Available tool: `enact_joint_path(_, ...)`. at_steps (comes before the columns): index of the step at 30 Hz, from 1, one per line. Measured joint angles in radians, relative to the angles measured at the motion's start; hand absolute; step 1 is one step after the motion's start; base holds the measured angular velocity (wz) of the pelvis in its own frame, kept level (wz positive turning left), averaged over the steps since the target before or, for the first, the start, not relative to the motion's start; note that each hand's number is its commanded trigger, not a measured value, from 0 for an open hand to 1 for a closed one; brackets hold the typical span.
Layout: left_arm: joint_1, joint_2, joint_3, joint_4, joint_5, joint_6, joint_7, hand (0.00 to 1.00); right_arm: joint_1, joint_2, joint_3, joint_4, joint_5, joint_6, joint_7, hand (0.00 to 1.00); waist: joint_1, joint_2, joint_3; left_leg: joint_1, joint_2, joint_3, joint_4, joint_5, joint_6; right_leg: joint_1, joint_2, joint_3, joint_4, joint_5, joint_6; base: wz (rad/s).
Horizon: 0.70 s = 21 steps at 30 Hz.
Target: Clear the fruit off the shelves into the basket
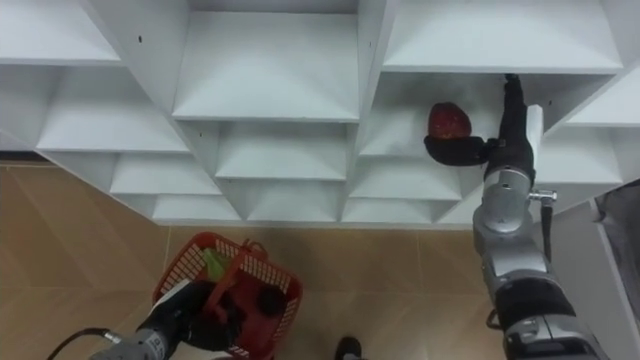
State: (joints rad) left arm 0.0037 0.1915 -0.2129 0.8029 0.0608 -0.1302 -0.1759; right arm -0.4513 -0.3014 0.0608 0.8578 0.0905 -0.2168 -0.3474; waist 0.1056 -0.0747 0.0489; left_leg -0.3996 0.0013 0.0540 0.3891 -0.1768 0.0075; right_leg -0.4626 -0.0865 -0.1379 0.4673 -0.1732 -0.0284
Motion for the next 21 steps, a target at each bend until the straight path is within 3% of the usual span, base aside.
enact_joint_path(5,-0.011,-0.002,-0.03,0.003,0.0,0.0,0.009,1.0,-0.007,-0.007,0.014,0.0,0.001,0.0,0.0,0.0,0.013,-0.003,0.0016,-0.008,-0.001,0.001,0.009,0.0,0.0,-0.014,-0.009,0.002,0.017,-0.008,-0.002,0.02)
enact_joint_path(8,-0.011,-0.004,-0.037,0.003,0.003,0.0,0.01,1.0,-0.007,-0.008,0.016,0.0,0.0,0.0,0.0,0.0,0.012,-0.007,0.0013,-0.011,-0.014,0.0,0.011,0.001,0.001,-0.023,-0.019,0.001,0.037,-0.018,-0.001,0.05)
enact_joint_path(15,-0.022,-0.004,-0.046,0.002,0.01,0.002,0.015,1.0,-0.008,-0.008,0.036,0.041,0.0,0.002,0.004,0.0,0.013,-0.006,0.0009,-0.045,-0.012,-0.007,0.025,0.001,0.001,-0.044,-0.018,-0.009,0.037,-0.017,-0.003,0.04)
enact_joint_path(21,-0.061,-0.006,-0.086,0.003,0.009,0.024,0.017,1.0,-0.037,-0.008,0.053,0.083,0.018,0.036,0.03,0.0,0.036,-0.005,0.0012,-0.079,-0.014,-0.003,0.025,0.001,0.002,-0.086,-0.019,-0.001,0.052,-0.016,-0.004,-0.02)
